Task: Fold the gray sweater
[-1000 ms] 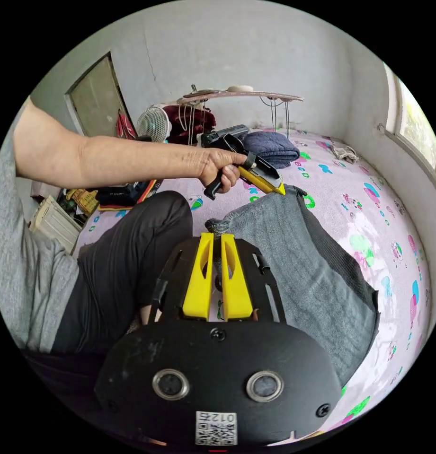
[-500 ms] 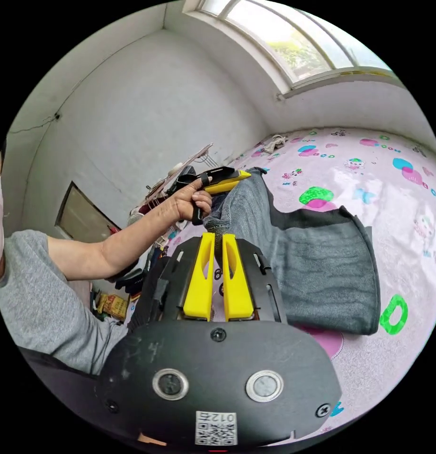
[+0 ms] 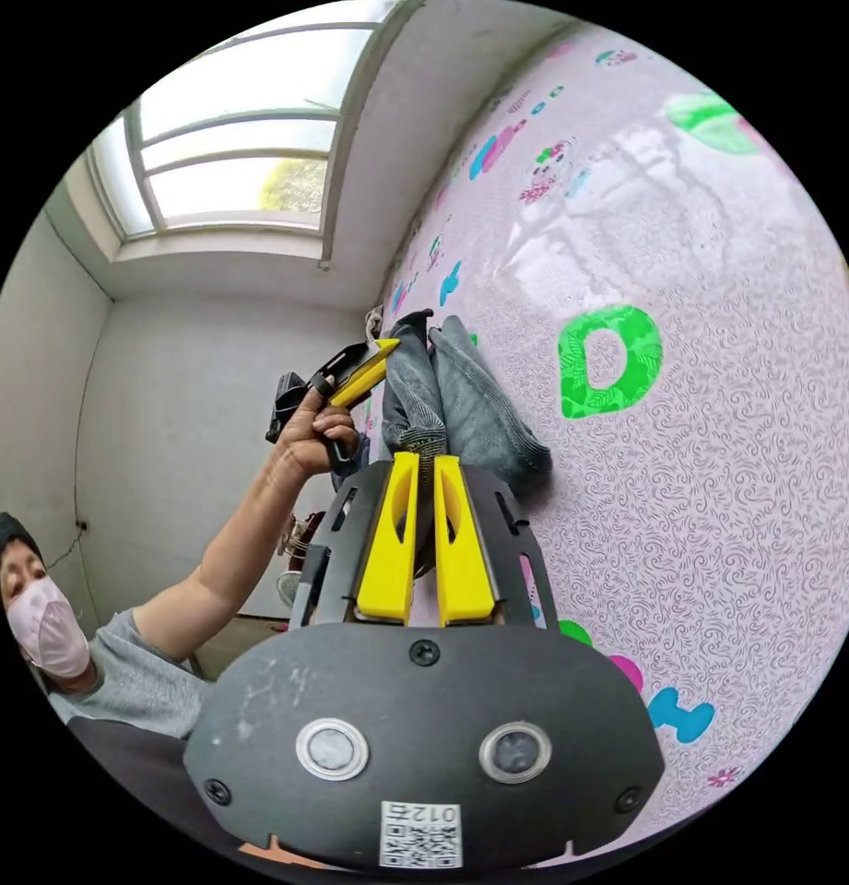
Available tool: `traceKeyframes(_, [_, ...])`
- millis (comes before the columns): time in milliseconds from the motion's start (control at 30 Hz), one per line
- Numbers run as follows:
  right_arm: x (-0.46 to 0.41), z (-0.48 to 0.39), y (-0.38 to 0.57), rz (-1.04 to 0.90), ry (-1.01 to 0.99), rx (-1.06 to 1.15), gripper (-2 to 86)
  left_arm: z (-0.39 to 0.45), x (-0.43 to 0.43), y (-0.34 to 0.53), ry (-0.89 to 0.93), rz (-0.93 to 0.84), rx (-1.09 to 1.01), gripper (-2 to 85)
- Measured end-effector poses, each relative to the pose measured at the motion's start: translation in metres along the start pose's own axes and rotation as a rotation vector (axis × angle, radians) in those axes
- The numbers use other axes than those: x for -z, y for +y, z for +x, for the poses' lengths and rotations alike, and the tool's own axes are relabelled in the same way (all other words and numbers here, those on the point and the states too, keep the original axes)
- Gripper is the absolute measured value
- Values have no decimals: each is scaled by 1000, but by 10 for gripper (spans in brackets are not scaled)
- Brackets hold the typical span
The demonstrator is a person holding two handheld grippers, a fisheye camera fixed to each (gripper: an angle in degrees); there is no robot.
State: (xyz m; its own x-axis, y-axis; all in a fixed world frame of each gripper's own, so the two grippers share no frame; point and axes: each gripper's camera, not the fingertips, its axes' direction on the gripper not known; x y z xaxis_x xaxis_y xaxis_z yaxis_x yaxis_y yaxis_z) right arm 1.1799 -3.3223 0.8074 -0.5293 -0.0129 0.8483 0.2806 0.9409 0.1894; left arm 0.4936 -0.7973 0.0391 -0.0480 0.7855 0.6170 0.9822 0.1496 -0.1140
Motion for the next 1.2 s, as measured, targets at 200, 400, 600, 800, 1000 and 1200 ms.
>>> traceKeyframes(200, [15, -31, 8, -34, 39, -37, 46, -10, -9, 9, 116, 52, 30, 26])
traceKeyframes(400, [40, -100, 21, 9, 242, 131, 92, -19, 55, 54, 230, 119, -168, 47])
traceKeyframes(600, [19, -175, 22, -88, 385, 326, 126, -97, 98, 151, 107, 84, -167, 81])
traceKeyframes(800, [-30, -225, 26, -332, 587, 428, 44, -175, 90, 223, 92, 6, -51, 96])
traceKeyframes(1000, [-4, -218, 27, -248, 560, 219, 2, -193, 80, 242, 68, -16, -70, 109])
traceKeyframes(1200, [4, -227, 42, -219, 505, 157, 4, -215, 64, 245, 130, -67, -51, 129])
